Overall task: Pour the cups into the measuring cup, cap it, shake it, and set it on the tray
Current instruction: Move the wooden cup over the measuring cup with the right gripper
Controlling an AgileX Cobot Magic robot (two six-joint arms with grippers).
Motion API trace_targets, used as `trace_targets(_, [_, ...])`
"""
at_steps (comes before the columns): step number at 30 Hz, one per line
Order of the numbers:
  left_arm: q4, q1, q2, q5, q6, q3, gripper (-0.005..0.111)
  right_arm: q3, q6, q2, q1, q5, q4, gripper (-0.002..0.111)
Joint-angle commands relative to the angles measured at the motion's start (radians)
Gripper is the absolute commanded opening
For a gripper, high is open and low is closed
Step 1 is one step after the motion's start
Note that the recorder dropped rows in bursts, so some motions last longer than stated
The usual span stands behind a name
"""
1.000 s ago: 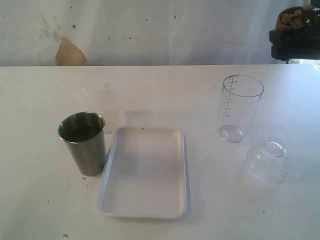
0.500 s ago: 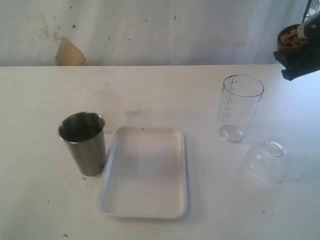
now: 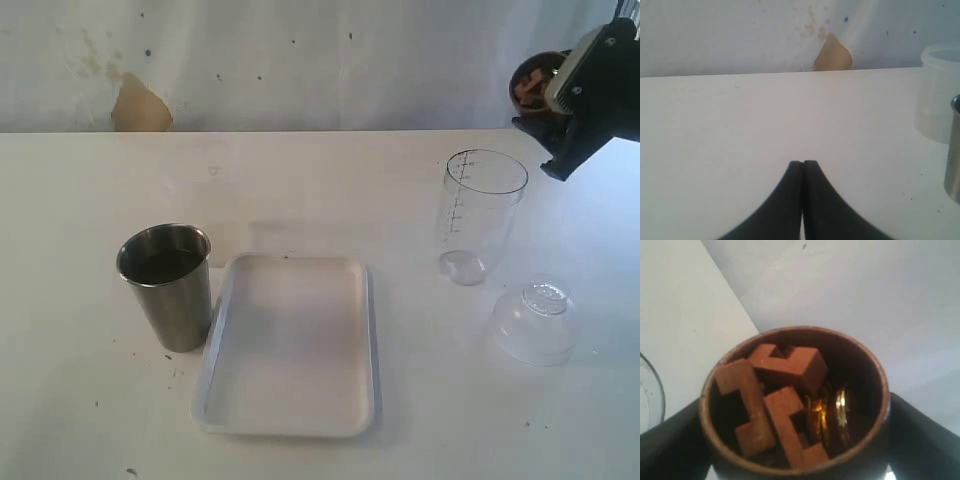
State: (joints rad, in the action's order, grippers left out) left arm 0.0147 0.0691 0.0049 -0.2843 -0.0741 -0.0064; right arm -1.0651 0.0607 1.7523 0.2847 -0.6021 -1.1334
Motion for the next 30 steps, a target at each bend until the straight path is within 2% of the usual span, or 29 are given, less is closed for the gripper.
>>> trace_targets(1, [0.011,0.004,-0.005,0.0,0.007,0.006,0.0,-0.01,-0.103,-0.004,-0.005,0.011,0.005,0.0])
trace_targets(11, [0.011,0.004,-0.005,0.0,0.007,0.006,0.0,-0.01,-0.198,-0.004,-0.005,-0.014,-0.001,0.0])
trace_targets(13, [0.011,0.004,-0.005,0.0,0.007,0.006,0.0,-0.01,-0.211,-0.004,-0.005,-0.024,-0.06,0.0])
trace_targets(18, [0.011,0.004,-0.005,0.0,0.007,0.006,0.0,-0.01,-0.372,-0.004,-0.005,-0.024,-0.081,0.0])
trace_targets(26, [0.011,0.004,-0.005,0.0,0.007,0.006,0.0,-0.01,-0.423,-0.004,-0.011,-0.096,-0.081,0.0])
trace_targets(30, [0.011,0.004,-0.005,0.0,0.007,0.006,0.0,-0.01,-0.485,-0.004,-0.036,-0.035,-0.081,0.0])
